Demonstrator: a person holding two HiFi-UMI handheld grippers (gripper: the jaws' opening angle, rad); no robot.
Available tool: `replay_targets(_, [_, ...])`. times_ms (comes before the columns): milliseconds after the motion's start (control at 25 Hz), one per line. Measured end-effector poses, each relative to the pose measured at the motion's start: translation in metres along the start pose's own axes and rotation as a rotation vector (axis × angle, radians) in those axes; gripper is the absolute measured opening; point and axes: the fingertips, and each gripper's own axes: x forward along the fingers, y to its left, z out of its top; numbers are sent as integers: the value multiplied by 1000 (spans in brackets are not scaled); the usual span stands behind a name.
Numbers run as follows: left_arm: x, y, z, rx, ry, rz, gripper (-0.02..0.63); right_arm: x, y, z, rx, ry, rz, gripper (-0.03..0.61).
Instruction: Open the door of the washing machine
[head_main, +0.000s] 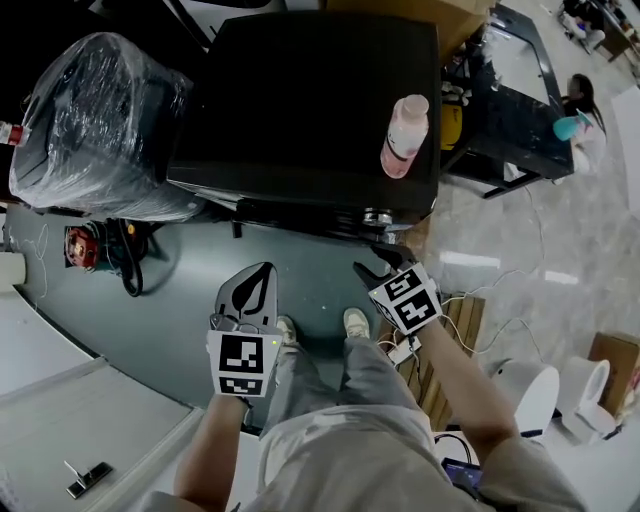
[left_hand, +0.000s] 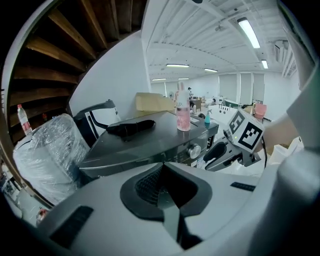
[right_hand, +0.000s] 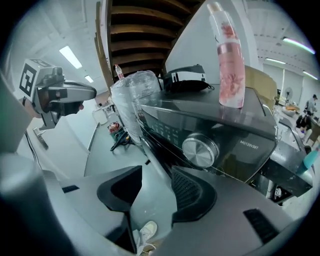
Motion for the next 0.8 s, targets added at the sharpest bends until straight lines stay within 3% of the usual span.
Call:
replay_targets(520, [63, 7, -53, 0, 55, -157, 20, 69, -33, -44, 28, 90, -116, 210])
replay_targets(800, [83, 8, -89, -21, 83, -215, 20, 94, -36, -46, 15, 113, -98, 207])
